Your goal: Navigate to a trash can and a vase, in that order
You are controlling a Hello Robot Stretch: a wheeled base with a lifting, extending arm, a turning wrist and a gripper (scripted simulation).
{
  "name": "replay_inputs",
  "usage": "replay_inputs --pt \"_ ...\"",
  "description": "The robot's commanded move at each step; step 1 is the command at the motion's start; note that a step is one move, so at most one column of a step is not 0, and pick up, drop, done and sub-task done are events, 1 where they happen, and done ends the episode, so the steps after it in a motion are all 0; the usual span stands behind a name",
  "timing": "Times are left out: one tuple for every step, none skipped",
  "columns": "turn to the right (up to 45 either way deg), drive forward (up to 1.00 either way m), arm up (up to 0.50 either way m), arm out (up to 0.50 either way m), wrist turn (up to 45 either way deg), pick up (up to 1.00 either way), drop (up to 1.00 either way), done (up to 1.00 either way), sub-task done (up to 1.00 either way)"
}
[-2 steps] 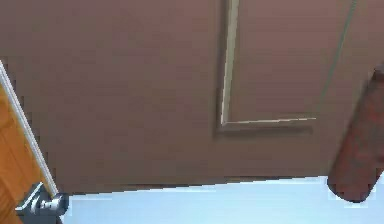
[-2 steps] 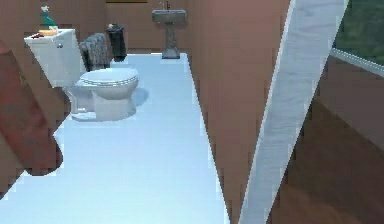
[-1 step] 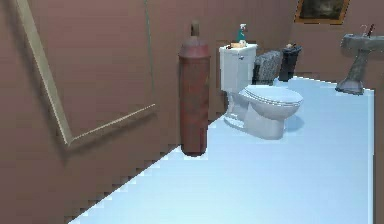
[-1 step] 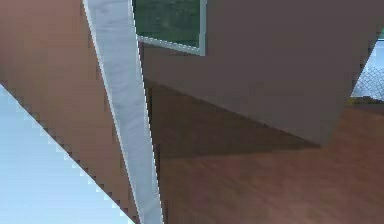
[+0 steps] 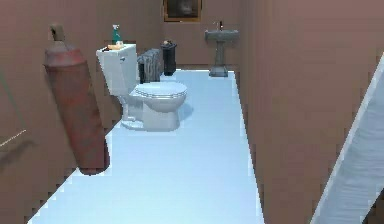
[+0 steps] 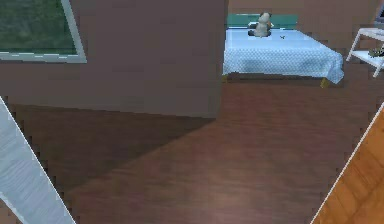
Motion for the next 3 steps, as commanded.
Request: replay_inputs --pt "3.0 0.0 0.0 0.0 0.0 0.0 0.0 0.0 0.0" --pt "0.0 1.0 0.0 0.0 0.0 0.0 0.0 0.0 0.0" --pt "0.0 1.0 0.0 0.0 0.0 0.0 0.0 0.0 0.0"
